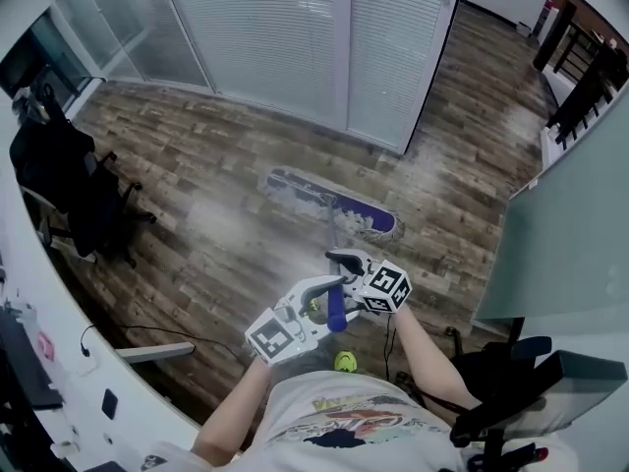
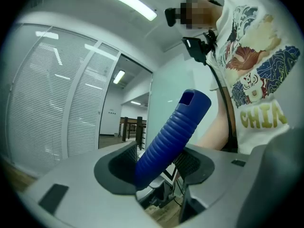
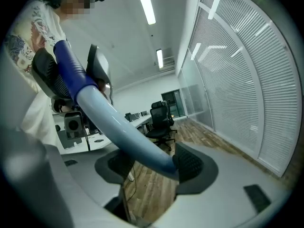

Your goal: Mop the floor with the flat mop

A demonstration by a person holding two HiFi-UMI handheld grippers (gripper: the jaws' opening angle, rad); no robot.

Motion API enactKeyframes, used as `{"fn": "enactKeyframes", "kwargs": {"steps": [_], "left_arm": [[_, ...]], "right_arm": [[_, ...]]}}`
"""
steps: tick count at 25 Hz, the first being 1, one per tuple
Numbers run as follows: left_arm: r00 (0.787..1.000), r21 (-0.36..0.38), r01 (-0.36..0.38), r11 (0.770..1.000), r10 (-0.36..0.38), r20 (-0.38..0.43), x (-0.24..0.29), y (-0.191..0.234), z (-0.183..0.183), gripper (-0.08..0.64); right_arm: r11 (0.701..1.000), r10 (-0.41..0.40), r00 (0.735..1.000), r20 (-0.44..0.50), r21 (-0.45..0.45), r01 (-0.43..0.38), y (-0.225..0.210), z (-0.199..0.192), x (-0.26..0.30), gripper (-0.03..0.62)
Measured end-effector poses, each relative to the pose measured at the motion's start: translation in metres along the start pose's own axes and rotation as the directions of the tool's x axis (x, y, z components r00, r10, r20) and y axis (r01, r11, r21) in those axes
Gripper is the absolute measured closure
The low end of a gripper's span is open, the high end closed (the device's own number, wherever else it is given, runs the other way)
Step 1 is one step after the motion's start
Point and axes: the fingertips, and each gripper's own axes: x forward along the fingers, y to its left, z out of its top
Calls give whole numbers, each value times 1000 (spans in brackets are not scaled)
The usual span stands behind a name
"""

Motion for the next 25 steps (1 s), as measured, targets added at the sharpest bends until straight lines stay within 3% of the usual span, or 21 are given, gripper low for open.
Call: {"fn": "enactKeyframes", "kwargs": {"steps": [5, 12, 16, 20, 25], "left_arm": [[1000, 5, 4, 1000, -4, -19, -10, -77, -3, 345], [999, 8, 11, 1000, -10, -51, -20, -135, -8, 344], [999, 15, -9, 1000, 10, -44, -21, -131, -18, 342], [1000, 34, -1, 999, 1, -18, -27, -119, -15, 342], [1000, 32, -16, 999, 17, -8, -29, -88, -15, 342]], "right_arm": [[998, 60, 997, -42, -14, -60, 70, -25, -28, 356], [992, 117, 989, -95, -37, -121, 126, -46, -46, 356], [987, 145, 981, -132, -52, -152, 123, -56, -40, 354], [969, 217, 956, -198, -72, -235, 119, -56, -25, 337], [980, 160, 972, -172, -88, -177, 92, -47, -7, 337]]}}
